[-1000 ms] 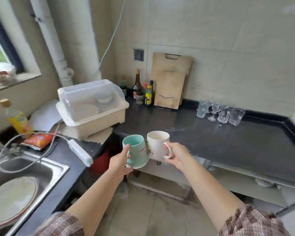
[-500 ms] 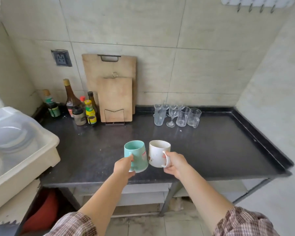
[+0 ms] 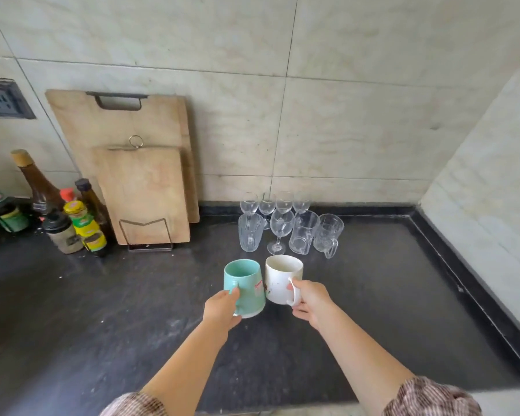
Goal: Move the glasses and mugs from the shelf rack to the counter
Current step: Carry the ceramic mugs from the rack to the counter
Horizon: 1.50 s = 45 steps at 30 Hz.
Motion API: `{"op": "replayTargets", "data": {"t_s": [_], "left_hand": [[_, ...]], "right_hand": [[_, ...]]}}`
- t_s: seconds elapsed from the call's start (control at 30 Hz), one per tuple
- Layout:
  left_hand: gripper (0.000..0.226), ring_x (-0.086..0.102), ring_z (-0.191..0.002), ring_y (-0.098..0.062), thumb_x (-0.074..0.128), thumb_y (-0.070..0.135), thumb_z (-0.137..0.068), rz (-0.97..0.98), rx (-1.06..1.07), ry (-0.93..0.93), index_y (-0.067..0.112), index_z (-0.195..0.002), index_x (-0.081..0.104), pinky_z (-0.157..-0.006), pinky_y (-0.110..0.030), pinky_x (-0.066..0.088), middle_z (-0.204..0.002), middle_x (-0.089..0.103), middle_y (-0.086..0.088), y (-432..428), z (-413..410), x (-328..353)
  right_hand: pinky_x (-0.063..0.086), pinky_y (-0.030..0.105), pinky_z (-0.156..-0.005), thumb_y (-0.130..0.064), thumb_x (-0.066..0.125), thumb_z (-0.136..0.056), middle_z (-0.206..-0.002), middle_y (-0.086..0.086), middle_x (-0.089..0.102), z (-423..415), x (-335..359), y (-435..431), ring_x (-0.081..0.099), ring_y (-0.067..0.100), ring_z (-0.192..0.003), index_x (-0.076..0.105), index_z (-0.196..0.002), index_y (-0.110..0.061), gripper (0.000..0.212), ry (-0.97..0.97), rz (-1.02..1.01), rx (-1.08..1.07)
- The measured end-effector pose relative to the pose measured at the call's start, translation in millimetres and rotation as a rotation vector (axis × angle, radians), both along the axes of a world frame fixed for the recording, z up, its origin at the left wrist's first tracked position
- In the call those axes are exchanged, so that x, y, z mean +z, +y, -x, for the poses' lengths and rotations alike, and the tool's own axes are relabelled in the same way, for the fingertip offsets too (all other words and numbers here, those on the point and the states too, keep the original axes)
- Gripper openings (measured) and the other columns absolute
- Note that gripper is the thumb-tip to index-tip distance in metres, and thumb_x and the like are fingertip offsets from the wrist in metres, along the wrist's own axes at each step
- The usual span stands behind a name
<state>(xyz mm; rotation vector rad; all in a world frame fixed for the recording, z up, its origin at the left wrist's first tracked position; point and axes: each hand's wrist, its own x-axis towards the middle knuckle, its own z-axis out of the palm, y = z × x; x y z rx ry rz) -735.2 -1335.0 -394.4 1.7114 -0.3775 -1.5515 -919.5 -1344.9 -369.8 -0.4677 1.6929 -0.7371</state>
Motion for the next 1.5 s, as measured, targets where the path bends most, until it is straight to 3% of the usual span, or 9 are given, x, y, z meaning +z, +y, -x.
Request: {"op": "replayTargets", "data": {"t_s": [0.13,0.33,0.53,0.63,0.83,0.9,1.1,1.37,1.5], "left_hand": [[0.016,0.059,-0.106,-0.031,0.062,0.024,-0.092,-0.002,0.001,-0.05,0.012,-0.101,0.061,-0.079,-0.039,0.054,-0.11,0.059,-0.011,-29,13,-14],[0.019,0.055,-0.085,-0.024,0.059,0.029,-0.093,0.017,-0.009,-0.114,0.017,-0.079,0.063,-0.088,-0.04,0.053,-0.086,0.058,-0.004,-46,27,-31],[0.023,0.053,-0.076,-0.018,0.056,0.029,-0.094,0.068,0.0,-0.147,0.011,-0.083,0.065,-0.089,-0.04,0.051,-0.08,0.06,-0.006,-45,40,-48],[0.023,0.05,-0.07,-0.017,0.056,0.031,-0.094,0.095,0.003,-0.158,0.015,-0.08,0.065,-0.078,-0.034,0.049,-0.074,0.057,-0.004,-41,44,-56],[0.023,0.047,-0.067,-0.015,0.055,0.033,-0.094,0.09,-0.017,-0.178,0.016,-0.083,0.066,-0.078,-0.034,0.048,-0.068,0.052,0.0,-36,43,-64],[0.022,0.048,-0.07,-0.015,0.055,0.033,-0.094,0.093,-0.018,-0.192,0.017,-0.083,0.067,-0.076,-0.033,0.047,-0.072,0.054,-0.003,-33,41,-67],[0.019,0.058,-0.08,-0.017,0.055,0.03,-0.096,0.117,0.041,-0.214,0.019,-0.083,0.064,-0.086,-0.034,0.049,-0.082,0.063,-0.005,-30,47,-74],[0.021,0.054,-0.077,-0.019,0.054,0.031,-0.096,0.09,0.193,-0.206,0.015,-0.086,0.064,-0.066,-0.027,0.045,-0.078,0.06,-0.004,-30,68,-72],[0.02,0.056,-0.08,-0.021,0.057,0.032,-0.094,0.07,0.247,-0.191,0.015,-0.087,0.066,-0.073,-0.032,0.046,-0.078,0.061,-0.004,-30,75,-71]], "right_hand": [[0.051,0.039,-0.081,-0.032,0.058,-0.093,-0.121,0.016,0.062,16,-15,-35,0.061,0.031,-0.105,0.07,-0.093,-0.01,0.025,-0.012,-0.033,0.036],[0.052,0.039,-0.085,-0.027,0.058,-0.094,-0.123,0.012,0.06,28,-28,-54,0.059,0.03,-0.11,0.067,-0.085,-0.012,0.02,-0.057,-0.065,0.031],[0.048,0.038,-0.094,-0.022,0.058,-0.096,-0.126,0.012,0.059,34,-42,-57,0.054,0.027,-0.119,0.067,-0.094,-0.006,0.019,-0.128,-0.057,-0.044],[0.045,0.035,-0.097,-0.022,0.055,-0.097,-0.126,0.012,0.058,34,-49,-50,0.054,0.024,-0.116,0.066,-0.106,-0.003,0.024,-0.114,-0.039,-0.054],[0.043,0.044,-0.107,-0.027,0.053,-0.098,-0.106,0.009,0.062,28,-58,-39,0.052,0.033,-0.123,0.067,-0.086,-0.014,0.022,0.006,-0.058,0.062],[0.044,0.045,-0.106,-0.03,0.051,-0.098,-0.103,0.008,0.063,27,-60,-37,0.057,0.031,-0.115,0.065,-0.079,-0.019,0.026,0.046,-0.042,0.109],[0.046,0.041,-0.104,-0.034,0.05,-0.098,-0.096,0.0,0.058,26,-60,-35,0.057,0.02,-0.101,0.063,-0.074,-0.024,0.029,0.108,-0.02,0.159],[0.047,0.04,-0.103,-0.035,0.051,-0.098,-0.086,-0.006,0.056,20,-53,-29,0.057,0.019,-0.099,0.057,-0.071,-0.027,0.029,0.139,-0.022,0.181],[0.048,0.041,-0.103,-0.033,0.051,-0.098,-0.081,-0.01,0.055,23,-54,-30,0.058,0.02,-0.098,0.057,-0.07,-0.027,0.029,0.189,0.003,0.203]]}}
